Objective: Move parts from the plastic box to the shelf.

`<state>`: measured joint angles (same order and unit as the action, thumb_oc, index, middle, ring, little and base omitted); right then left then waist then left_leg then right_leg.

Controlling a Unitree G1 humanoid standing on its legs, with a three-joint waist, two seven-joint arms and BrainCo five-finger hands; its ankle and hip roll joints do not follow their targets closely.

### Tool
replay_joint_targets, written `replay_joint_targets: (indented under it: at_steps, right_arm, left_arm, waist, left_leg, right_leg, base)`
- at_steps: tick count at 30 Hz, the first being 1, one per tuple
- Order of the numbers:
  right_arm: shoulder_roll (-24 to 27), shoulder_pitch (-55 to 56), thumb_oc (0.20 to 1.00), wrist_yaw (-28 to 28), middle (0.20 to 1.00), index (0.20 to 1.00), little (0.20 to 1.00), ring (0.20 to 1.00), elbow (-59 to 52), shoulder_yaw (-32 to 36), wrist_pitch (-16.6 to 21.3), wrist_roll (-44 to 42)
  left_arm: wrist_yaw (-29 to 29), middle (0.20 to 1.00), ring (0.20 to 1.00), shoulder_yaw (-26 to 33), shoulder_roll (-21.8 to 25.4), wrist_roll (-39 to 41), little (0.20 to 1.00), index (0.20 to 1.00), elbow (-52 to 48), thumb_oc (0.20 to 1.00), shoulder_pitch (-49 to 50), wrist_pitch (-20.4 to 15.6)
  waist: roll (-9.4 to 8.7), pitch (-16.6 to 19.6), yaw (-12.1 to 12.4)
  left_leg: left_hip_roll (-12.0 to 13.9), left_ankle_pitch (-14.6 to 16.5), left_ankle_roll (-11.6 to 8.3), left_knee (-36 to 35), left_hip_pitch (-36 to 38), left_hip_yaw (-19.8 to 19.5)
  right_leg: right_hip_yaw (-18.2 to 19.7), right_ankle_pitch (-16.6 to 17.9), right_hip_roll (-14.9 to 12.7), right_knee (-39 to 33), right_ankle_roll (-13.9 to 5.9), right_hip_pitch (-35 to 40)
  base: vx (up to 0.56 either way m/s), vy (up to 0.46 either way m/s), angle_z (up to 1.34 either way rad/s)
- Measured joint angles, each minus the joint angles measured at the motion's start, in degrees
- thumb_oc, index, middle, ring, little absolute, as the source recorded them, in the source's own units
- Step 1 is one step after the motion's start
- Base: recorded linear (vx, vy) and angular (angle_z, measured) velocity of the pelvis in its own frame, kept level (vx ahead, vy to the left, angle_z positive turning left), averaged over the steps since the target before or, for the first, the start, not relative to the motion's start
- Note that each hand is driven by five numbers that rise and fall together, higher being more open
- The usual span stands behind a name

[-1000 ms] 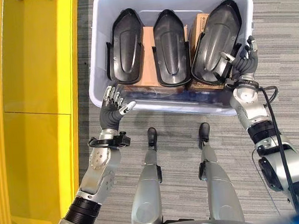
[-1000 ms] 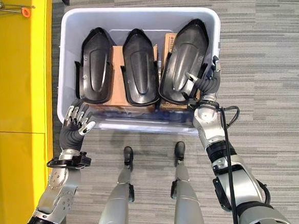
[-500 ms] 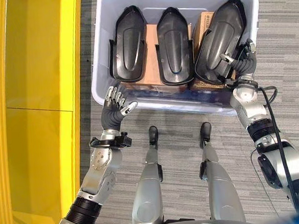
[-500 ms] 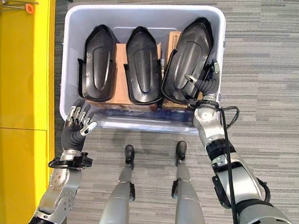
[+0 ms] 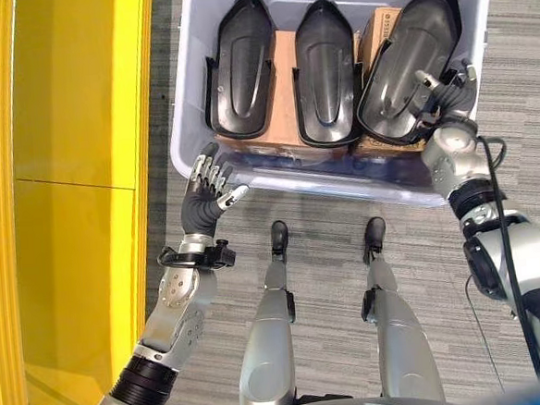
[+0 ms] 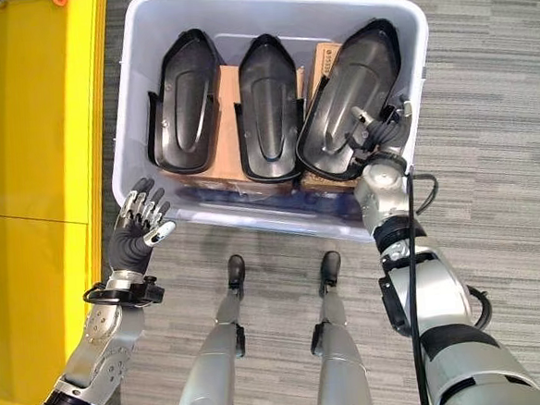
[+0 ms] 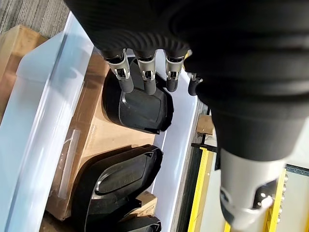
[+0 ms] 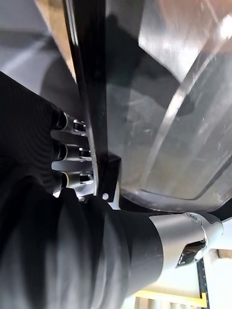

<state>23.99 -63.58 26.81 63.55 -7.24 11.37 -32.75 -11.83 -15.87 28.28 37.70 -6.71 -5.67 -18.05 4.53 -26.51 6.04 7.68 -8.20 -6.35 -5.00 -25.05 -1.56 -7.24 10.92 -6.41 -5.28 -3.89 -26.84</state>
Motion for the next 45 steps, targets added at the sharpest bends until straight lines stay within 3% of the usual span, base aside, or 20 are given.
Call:
replay_joint_targets:
  at_steps: [3, 4, 5, 8, 9, 20, 27, 39, 45]
  right_arm:
    - [0.14, -1.64, 1.0, -0.88, 1.0, 1.0, 1.0, 1.0, 3.02, -0.01, 0.09, -0.91]
    - [0.61, -2.0, 0.536, -1.59, 0.536, 0.536, 0.536, 0.536, 3.43, -0.02, -0.03, -2.21]
    - [1.0, -2.0, 0.2, -2.24, 0.2, 0.2, 0.2, 0.2, 3.61, -0.01, -0.3, -2.69]
    - [2.63, -3.78, 0.2, -5.18, 0.2, 0.2, 0.2, 0.2, 8.23, -2.04, -1.48, -3.13]
    - [3.55, -4.31, 0.2, -6.98, 0.2, 0.2, 0.2, 0.2, 9.26, -2.88, -3.39, -2.93]
    - [5.57, -3.44, 0.2, -10.34, 0.2, 0.2, 0.2, 0.2, 9.46, -4.61, -5.48, 0.41]
    - [5.7, -0.49, 0.2, -11.24, 0.2, 0.2, 0.2, 0.2, 10.24, -7.64, -9.32, 6.13]
    - [6.56, 17.56, 0.2, -9.12, 0.2, 0.2, 0.2, 0.2, -21.13, -6.33, -7.39, 7.2]
    - [7.06, 19.11, 0.2, -8.61, 0.2, 0.2, 0.2, 0.2, -29.16, -4.65, -6.18, 9.45]
  left_arm:
    - [0.33, 1.0, 1.0, 0.0, 0.01, 0.05, 1.0, 1.0, 0.0, 1.0, -0.01, 0.0]
    - [0.41, 1.0, 1.0, 0.0, 0.01, 0.05, 1.0, 1.0, 0.0, 1.0, -0.01, 0.0]
    - [0.47, 1.0, 1.0, 0.0, 0.01, 0.06, 1.0, 1.0, 0.0, 1.0, -0.02, 0.0]
    - [0.91, 1.0, 1.0, -0.07, 0.01, 0.07, 1.0, 1.0, 0.0, 1.0, -0.05, 0.07]
    - [1.69, 1.0, 1.0, -0.12, 0.01, 0.09, 1.0, 1.0, -0.01, 1.0, -0.05, 0.22]
    - [2.8, 1.0, 1.0, -0.1, 0.01, 1.33, 1.0, 1.0, -0.03, 1.0, -0.21, 0.43]
    - [3.18, 1.0, 1.0, -0.06, 0.01, 1.32, 1.0, 1.0, -0.04, 1.0, -0.68, 1.19]
    - [4.33, 1.0, 1.0, 4.19, 0.06, 1.41, 1.0, 1.0, -0.75, 1.0, 1.77, 1.53]
    - [5.44, 1.0, 1.0, 4.88, 0.61, 1.66, 1.0, 1.0, -1.7, 1.0, 3.52, 1.72]
  waist:
    - [0.01, 0.0, 0.21]
    - [0.01, 0.0, 0.22]
    - [0.01, 0.0, 0.35]
    - [0.01, 0.0, 0.69]
    - [0.01, 0.0, 0.99]
    - [0.0, 0.0, 0.75]
    - [-0.13, 0.05, 0.6]
    - [-3.14, -0.09, -3.36]
    - [-4.0, 0.46, -3.42]
  left_leg:
    - [-0.15, -0.11, 0.02, 0.0, -0.07, -0.34]
    - [-0.18, -0.22, 0.04, 0.0, -0.08, -0.49]
    - [-0.21, -0.29, 0.05, 0.0, -0.09, -0.55]
    - [-0.56, -0.67, 0.04, 0.0, -0.16, -0.68]
    - [-0.61, -0.84, 0.15, 0.0, -0.17, -0.7]
    - [-0.88, -1.14, 0.39, 0.04, 0.02, -1.17]
    - [-1.09, -1.71, 0.43, 0.09, 1.56, -2.22]
    - [-0.39, -1.24, 0.31, -0.24, 6.93, -1.88]
    - [-0.18, -0.96, 0.28, -0.23, 8.6, -1.36]
  right_leg:
    - [-0.16, 0.02, -0.12, 0.0, -0.03, 0.0]
    - [-0.3, 0.04, -0.17, 0.0, -0.06, 0.08]
    - [-0.41, 0.05, -0.2, 0.0, -0.07, 0.13]
    - [-0.79, 0.06, -0.33, 0.37, -0.14, 0.13]
    - [-0.82, 0.09, -0.54, 0.46, -0.18, 0.14]
    - [-1.46, 0.16, -1.0, 1.18, -0.47, 0.45]
    - [-2.27, 0.2, -1.17, 1.44, -0.53, 2.6]
    - [-2.16, 0.22, -0.61, 0.61, -0.48, 8.07]
    - [-1.72, 0.44, -0.38, 0.11, -0.2, 9.67]
  base:
    - [0.0, -0.003, 0.01]
    - [0.0, -0.016, 0.05]
    - [0.0, -0.021, 0.07]
    - [0.0, -0.013, 0.07]
    - [0.0, -0.013, 0.03]
    - [0.0, -0.001, 0.02]
    - [-0.01, -0.001, 0.07]
    - [0.0, 0.0, -0.01]
    - [0.01, 0.0, -0.04]
